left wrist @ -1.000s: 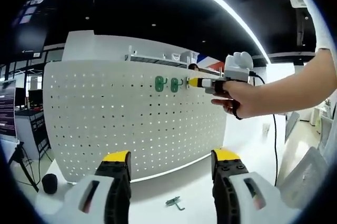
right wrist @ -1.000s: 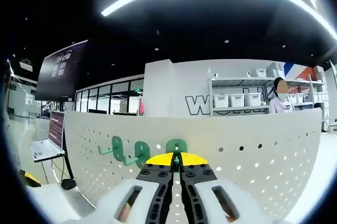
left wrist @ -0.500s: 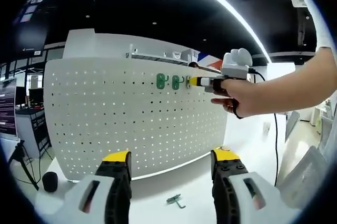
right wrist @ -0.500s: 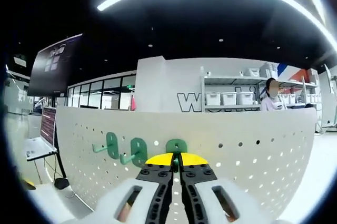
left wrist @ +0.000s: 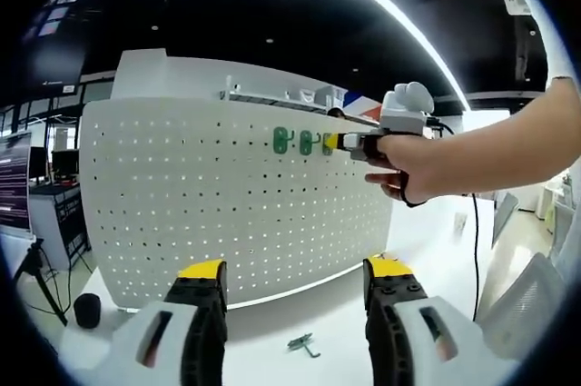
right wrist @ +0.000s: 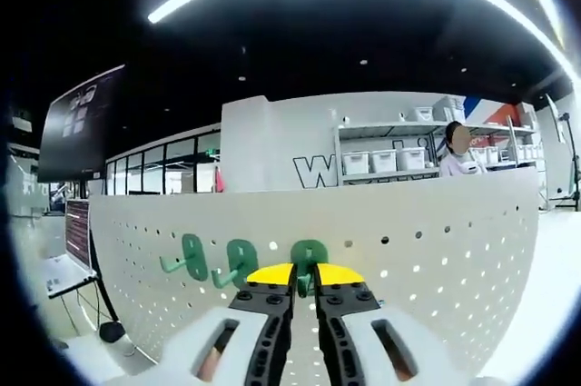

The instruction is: Insert the hook assembly into the mounting plate slot until the hook locks in place.

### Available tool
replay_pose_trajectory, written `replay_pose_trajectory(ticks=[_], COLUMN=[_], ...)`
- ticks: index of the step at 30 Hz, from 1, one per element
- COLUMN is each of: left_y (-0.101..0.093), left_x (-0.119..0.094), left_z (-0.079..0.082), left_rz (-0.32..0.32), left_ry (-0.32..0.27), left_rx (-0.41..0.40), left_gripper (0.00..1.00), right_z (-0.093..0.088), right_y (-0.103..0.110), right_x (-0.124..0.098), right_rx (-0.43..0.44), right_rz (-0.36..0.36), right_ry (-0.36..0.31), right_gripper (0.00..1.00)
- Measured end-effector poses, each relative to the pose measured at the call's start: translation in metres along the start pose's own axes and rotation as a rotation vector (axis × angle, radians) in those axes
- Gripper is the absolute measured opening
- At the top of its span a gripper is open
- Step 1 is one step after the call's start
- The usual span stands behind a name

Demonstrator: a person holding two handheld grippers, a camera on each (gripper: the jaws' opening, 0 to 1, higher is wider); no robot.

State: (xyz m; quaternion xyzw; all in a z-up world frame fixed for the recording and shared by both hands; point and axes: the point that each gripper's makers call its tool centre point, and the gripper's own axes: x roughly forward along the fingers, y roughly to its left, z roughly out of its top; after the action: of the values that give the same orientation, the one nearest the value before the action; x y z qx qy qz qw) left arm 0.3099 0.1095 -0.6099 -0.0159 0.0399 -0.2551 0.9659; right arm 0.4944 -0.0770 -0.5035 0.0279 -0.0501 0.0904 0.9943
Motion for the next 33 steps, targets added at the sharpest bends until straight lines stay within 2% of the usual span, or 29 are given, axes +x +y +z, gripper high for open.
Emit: replay_pose_trajectory(ticks=[10,21,30,33], left_y=[-0.003,-0.003,-0.006,-0.007], left_x=[0.002,0.001,0.002,0.003], left_z=[0.003,0.004,0.006,0.005], left_rz=[-0.008,-0.009,-0.015,-0.017], left_ry=[-0.008,-0.01,-0.01,-0.01], left_rx=[-0.002,0.001,0.013,0.014], left_gripper=[0.63,0.63,0.63,0.63], right_z=[-0.004,-0.003,-0.004,-0.007], right_y=[0.004,0.004,0.011,0.012], right_x=[-0.009,-0.013,-0.029,-0.032], right_rx=[0.011,0.003,0.088,0.121], right_rz=[0.052,0.089,0.194,0.201], right_ry=[0.007,0.008,-0.027,-0.027], right_gripper=[0.26,0.26,0.28,0.28])
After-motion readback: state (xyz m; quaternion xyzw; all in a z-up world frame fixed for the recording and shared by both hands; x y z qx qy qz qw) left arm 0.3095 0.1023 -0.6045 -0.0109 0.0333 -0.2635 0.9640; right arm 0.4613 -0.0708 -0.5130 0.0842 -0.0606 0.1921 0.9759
